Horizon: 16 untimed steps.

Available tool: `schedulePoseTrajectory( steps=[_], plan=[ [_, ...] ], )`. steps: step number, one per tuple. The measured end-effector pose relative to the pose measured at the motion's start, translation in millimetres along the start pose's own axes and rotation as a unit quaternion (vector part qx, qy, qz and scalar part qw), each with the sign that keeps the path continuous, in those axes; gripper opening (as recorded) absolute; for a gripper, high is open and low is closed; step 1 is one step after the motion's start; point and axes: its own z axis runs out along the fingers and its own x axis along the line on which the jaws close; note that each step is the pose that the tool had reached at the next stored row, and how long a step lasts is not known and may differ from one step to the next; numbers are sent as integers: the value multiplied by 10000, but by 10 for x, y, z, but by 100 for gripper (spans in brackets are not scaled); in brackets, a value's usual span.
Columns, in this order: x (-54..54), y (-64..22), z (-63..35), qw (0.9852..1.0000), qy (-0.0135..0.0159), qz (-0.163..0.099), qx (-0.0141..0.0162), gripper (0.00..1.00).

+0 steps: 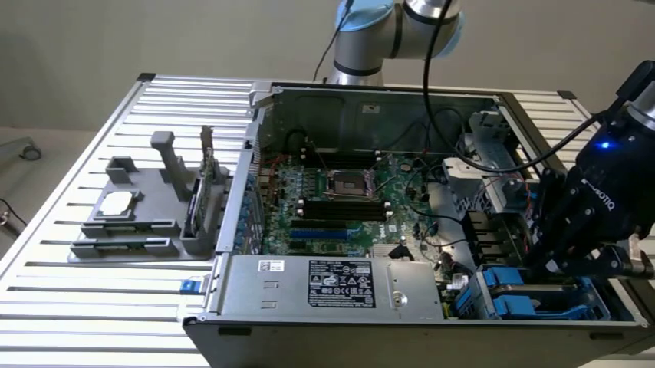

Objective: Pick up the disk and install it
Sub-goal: 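Insert the second disk wire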

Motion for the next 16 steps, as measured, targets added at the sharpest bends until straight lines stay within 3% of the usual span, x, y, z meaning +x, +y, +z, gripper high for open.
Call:
schedulePoseTrajectory(
  steps=[4,5,8,12,13,16],
  plan=[
    [-17,-6,-50,10000,-6,-3,35,42],
    [-21,-8,-66,10000,-7,-3,45,42],
    [-33,-12,-102,10000,-8,-5,64,59],
    [-40,-25,-125,10000,-4,-7,68,65],
    [-42,-33,-128,10000,-2,-7,69,71],
    [-48,-70,-131,10000,4,-7,69,71]
  ],
)
